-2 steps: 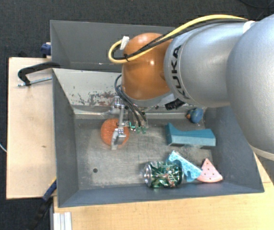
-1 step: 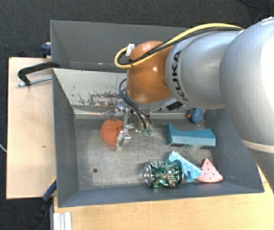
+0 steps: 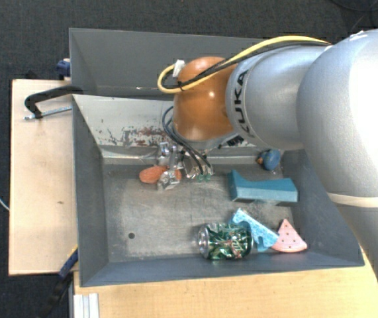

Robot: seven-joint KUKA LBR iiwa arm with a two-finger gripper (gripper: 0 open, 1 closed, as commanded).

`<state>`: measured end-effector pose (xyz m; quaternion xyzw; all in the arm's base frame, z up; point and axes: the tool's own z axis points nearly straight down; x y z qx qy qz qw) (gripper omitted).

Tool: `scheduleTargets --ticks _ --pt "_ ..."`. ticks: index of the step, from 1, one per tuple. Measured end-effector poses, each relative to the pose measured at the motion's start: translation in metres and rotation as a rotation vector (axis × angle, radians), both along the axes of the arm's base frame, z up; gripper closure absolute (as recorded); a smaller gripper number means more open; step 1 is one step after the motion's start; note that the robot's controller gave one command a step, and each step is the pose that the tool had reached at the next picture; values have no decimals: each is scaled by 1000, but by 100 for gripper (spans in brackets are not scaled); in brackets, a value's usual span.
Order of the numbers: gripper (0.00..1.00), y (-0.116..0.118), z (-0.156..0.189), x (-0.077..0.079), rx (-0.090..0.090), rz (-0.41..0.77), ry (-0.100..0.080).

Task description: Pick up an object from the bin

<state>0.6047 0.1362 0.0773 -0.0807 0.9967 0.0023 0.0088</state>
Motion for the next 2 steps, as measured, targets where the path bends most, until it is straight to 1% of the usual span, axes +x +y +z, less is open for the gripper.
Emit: scheduleTargets --ticks 1,2 --pt "100 0 0 0 0 0 0" --pt "100 -8 151 -4 -3 21 8"
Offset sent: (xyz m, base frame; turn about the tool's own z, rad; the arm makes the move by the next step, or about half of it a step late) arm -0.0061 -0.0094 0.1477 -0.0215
